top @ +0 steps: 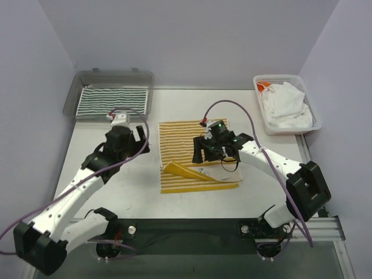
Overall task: Fold and stack the towels
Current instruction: Fold the towel
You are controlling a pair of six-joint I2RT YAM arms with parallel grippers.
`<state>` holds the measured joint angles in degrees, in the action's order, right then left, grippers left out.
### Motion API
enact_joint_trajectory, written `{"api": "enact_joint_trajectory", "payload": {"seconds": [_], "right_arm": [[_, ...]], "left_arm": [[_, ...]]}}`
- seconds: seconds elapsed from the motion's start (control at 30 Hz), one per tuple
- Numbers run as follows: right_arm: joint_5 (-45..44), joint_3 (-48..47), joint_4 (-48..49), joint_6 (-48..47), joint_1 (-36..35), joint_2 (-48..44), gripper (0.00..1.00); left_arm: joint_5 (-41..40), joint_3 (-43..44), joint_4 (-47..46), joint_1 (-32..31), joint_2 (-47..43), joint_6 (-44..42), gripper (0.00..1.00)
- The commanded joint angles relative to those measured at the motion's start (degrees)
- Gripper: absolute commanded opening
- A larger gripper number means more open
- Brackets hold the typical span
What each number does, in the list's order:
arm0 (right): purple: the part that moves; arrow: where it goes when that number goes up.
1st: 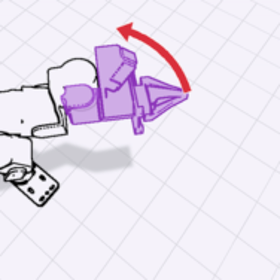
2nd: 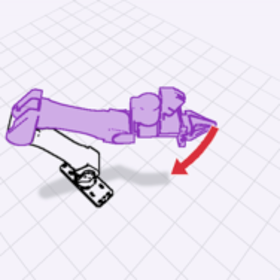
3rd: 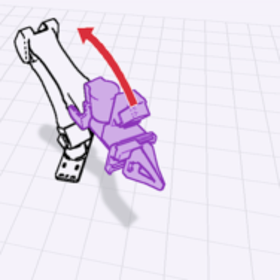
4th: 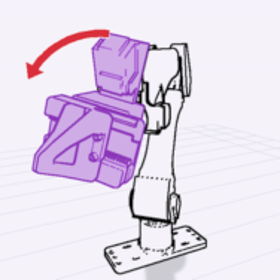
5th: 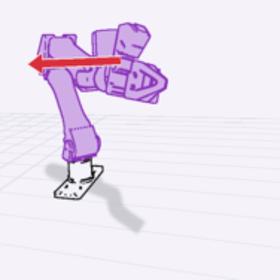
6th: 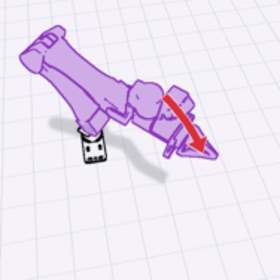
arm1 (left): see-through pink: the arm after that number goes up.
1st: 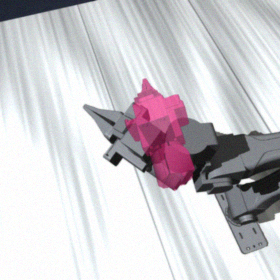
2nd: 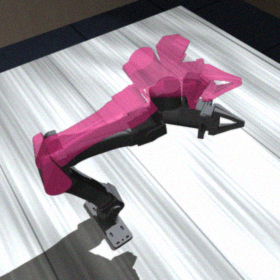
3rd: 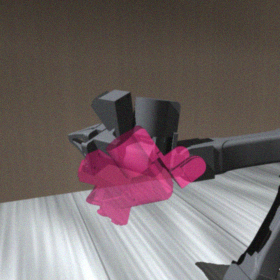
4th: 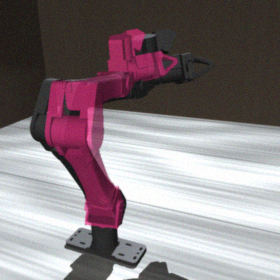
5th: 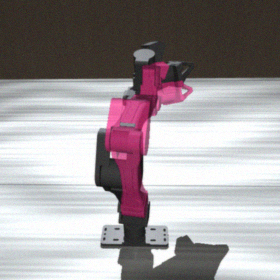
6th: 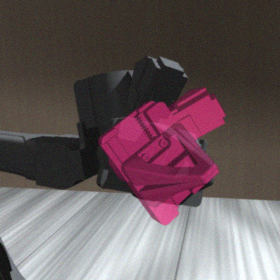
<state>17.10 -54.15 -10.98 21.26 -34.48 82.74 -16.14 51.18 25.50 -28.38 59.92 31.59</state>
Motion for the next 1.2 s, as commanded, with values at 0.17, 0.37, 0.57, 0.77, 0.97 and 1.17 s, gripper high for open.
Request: {"api": "enact_joint_trajectory", "payload": {"seconds": [0.17,0.37,0.57,0.77,0.97,1.17], "right_arm": [[1.4,-13.1,1.0,-6.8,-7.3,15.8,0.48],[2.9,-19.1,1.2,-7.2,-8.7,23.2,0.37],[3.1,-22.6,1.4,-7.1,-9.6,28.5,0.38],[4.3,-23.3,1.4,-7.8,-10.1,30.0,0.42],[7.8,-24.1,1.4,-8.2,-10.7,31.0,0.42],[9.5,-24.4,1.4,-8.0,-11.4,31.3,0.37]], "left_arm": [[-12.4,-11.1,10.2,6.1,-23.3,-5.9,0.97],[-10.4,-17.6,4.0,6.2,-31.2,-6.3,0.97],[-9.6,-16.8,3.0,6.7,-27.5,-9.0,0.97],[-7.8,-17.0,2.5,7.7,-26.7,-9.4,0.97],[-7.6,-17.2,2.3,8.0,-27.1,-9.4,0.97],[-7.4,-17.3,2.4,8.1,-27.1,-9.6,0.98]]}}
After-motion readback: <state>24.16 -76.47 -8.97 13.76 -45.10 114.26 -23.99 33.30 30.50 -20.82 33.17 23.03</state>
